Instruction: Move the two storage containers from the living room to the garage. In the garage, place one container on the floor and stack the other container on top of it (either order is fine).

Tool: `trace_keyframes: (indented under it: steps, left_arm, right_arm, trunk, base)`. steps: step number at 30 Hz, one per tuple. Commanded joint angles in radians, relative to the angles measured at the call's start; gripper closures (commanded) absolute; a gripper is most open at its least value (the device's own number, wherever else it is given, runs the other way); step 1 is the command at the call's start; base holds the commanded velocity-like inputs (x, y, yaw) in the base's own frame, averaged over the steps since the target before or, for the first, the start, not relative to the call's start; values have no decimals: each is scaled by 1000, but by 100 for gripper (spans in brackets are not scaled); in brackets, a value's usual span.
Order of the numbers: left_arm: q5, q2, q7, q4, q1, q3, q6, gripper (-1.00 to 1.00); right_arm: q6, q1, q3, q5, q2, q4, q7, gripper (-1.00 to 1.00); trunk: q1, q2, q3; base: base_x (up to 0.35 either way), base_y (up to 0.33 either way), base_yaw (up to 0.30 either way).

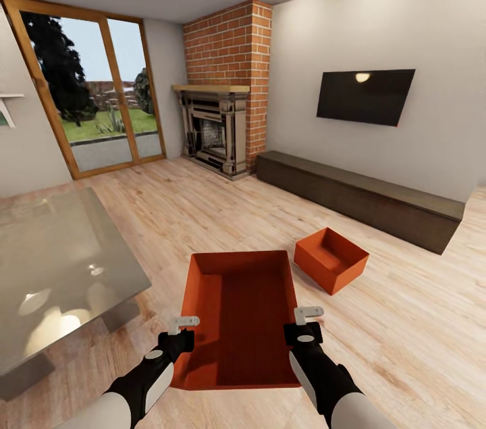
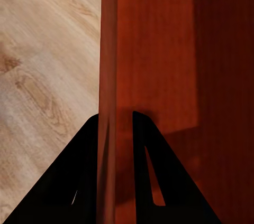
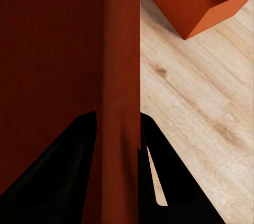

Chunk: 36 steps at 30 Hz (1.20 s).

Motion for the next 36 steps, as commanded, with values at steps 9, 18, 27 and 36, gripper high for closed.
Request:
trace_keyframes:
  steps: [9,18,27,36]
  left_arm:
    - [9,0,11,1,-1,-7,-4,100]
    - [9,0,12,1,-1,-7,-4,100]
    - [9,0,13,1,-1,-7,-5,100]
    - [9,0,13,1,-1,-8,-4,100]
  right_arm:
    - [4,-1,0,-1,2,-3,28,100]
    - [4,0,0,-1,2,-3,28,100]
    - [4,-1,0,-1,2,-3,28,100]
    - [4,0,0,-1,2,-3,28,100]
  trunk:
    - [0,-1,-1]
    - [0,-1,-1]
    - [0,-1,-1]
    - [0,-1,-1]
  base:
    - [0,0,0]
    - [0,0,13]
    - [0,0,222]
    - [0,0,274]
